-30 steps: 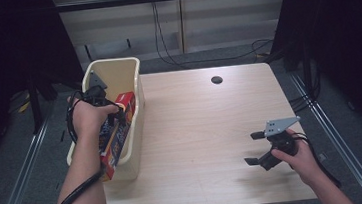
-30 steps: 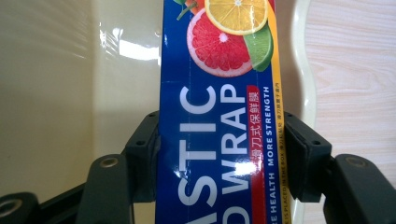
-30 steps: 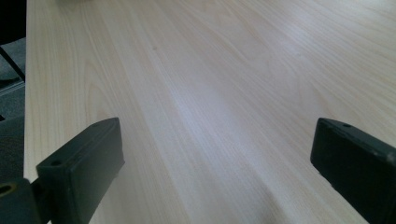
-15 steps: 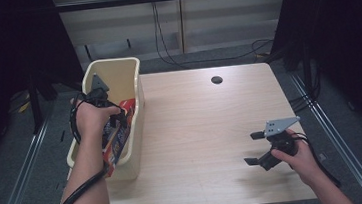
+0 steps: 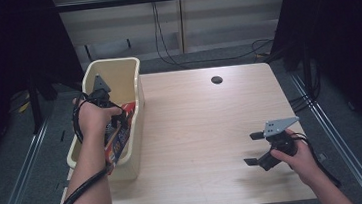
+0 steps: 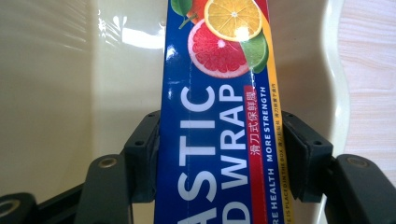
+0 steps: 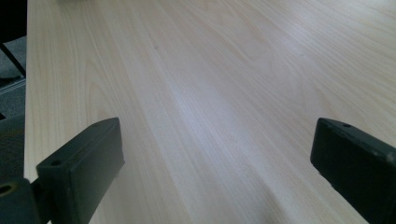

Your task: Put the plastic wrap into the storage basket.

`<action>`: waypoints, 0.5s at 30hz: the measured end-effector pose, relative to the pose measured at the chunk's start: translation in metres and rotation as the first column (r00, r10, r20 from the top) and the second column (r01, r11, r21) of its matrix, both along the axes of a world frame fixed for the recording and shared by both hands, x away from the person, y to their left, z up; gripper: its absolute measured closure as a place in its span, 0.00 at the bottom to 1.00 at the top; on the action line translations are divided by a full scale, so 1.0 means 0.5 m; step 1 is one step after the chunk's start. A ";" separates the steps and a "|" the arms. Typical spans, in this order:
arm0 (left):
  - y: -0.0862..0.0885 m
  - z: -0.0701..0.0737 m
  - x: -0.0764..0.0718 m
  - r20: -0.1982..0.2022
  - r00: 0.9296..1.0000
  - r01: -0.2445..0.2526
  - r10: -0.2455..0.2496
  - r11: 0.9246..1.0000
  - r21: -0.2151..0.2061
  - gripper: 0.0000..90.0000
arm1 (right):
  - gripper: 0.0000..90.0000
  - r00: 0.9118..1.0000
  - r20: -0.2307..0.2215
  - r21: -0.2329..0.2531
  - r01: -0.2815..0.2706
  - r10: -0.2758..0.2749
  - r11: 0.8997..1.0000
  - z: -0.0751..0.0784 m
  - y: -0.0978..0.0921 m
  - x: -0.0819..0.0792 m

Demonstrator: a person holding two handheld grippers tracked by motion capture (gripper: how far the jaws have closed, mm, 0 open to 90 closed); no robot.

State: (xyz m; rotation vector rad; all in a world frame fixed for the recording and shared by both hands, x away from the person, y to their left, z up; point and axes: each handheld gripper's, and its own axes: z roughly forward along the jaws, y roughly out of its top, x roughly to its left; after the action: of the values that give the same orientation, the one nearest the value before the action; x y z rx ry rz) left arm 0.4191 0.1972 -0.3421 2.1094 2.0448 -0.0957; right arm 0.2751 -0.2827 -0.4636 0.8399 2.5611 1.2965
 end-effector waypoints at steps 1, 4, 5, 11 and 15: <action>0.000 0.000 0.000 0.000 1.000 0.000 0.000 1.000 0.000 0.44 | 0.03 1.000 0.000 0.000 0.000 0.000 1.000 0.000 0.000 0.000; 0.000 -0.001 0.001 -0.004 1.000 0.008 -0.008 1.000 -0.004 0.44 | 0.03 1.000 -0.001 0.000 0.000 0.000 1.000 0.000 0.000 0.000; 0.000 -0.001 0.001 0.000 1.000 0.003 -0.003 1.000 -0.001 0.44 | 0.03 1.000 -0.001 0.000 0.000 0.000 1.000 0.000 0.000 0.000; 0.000 -0.004 0.004 -0.002 1.000 0.005 -0.005 1.000 0.006 0.44 | 0.02 1.000 0.000 0.000 0.000 0.000 1.000 0.000 0.000 0.000; -0.002 -0.005 0.007 -0.015 1.000 0.007 -0.006 1.000 0.012 0.44 | 0.03 1.000 0.000 -0.001 0.000 0.000 1.000 0.000 0.000 0.000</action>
State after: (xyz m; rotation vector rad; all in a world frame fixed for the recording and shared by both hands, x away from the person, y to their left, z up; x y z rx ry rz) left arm 0.4228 0.1963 -0.3448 2.1289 2.0520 -0.1008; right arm 0.2751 -0.2827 -0.4637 0.8401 2.5618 1.2956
